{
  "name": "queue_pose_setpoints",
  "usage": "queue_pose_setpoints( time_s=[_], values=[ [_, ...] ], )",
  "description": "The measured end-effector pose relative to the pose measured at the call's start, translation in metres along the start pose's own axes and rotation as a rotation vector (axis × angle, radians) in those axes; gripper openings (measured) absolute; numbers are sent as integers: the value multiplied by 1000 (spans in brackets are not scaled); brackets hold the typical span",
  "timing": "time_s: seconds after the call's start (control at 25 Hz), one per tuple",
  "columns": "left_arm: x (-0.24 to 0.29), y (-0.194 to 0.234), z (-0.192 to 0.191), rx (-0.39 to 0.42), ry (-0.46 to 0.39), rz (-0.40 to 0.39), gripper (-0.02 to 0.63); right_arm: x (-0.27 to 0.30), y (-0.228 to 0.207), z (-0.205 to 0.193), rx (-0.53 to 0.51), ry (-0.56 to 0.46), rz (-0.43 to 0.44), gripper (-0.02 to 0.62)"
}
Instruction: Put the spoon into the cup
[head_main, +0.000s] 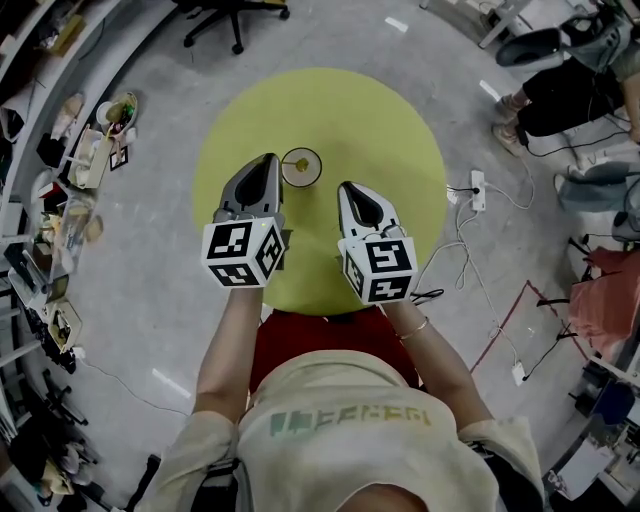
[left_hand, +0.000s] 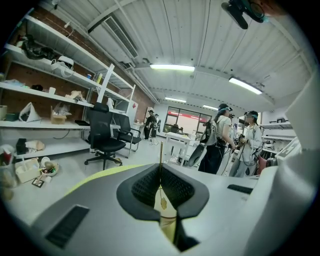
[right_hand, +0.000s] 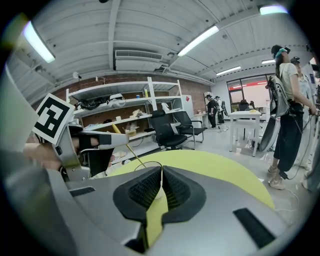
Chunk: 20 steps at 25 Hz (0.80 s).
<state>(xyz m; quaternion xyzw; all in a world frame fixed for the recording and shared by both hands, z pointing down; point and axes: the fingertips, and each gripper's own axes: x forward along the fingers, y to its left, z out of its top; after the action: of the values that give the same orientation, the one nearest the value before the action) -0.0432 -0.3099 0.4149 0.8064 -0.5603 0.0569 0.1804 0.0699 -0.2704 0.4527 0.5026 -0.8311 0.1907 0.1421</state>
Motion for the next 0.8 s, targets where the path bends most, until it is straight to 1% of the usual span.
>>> queue_pose_setpoints(
  time_s=[0.44, 0.8],
  values=[
    [15, 9, -29, -28, 68, 2, 25, 17, -3, -13, -4, 46, 2, 37],
    [24, 13, -41, -43, 101, -1, 25, 27, -3, -20, -6, 75, 4, 37]
  ],
)
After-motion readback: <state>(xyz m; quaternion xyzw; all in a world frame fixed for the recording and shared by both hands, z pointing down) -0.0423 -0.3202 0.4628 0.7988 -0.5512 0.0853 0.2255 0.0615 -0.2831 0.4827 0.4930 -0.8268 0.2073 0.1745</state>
